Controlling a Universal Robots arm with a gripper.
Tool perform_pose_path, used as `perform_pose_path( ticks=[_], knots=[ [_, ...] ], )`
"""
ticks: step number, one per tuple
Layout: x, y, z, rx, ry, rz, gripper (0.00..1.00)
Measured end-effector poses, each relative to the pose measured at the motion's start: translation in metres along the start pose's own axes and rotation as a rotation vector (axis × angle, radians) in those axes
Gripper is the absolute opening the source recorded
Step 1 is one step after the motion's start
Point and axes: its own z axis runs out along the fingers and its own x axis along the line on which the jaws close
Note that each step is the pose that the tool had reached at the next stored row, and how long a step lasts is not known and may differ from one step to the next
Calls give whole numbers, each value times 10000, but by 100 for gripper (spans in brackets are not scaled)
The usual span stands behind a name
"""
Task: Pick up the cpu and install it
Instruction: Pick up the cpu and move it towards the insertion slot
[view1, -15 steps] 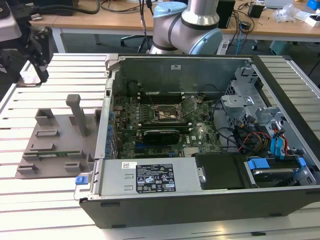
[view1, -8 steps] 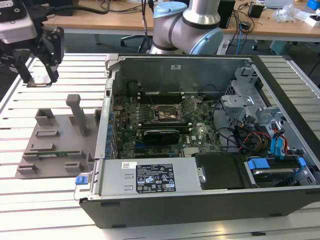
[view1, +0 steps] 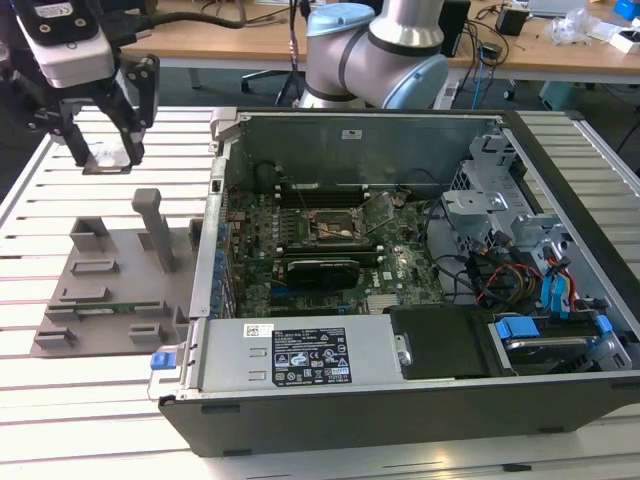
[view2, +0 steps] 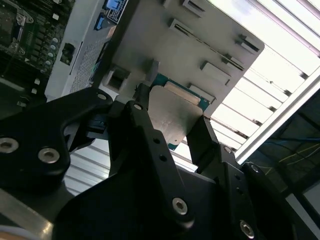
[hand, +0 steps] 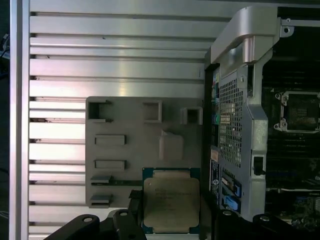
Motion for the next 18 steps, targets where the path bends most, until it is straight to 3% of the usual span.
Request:
perform_pose_path(
  ticks=[4, 12, 18],
  knots=[
    [-153, -3, 3, 1, 2, 1, 55],
    [-359, -8, 12, 0, 10, 0, 55],
    [-570, -7, 70, 0, 51, 0, 55]
  ],
)
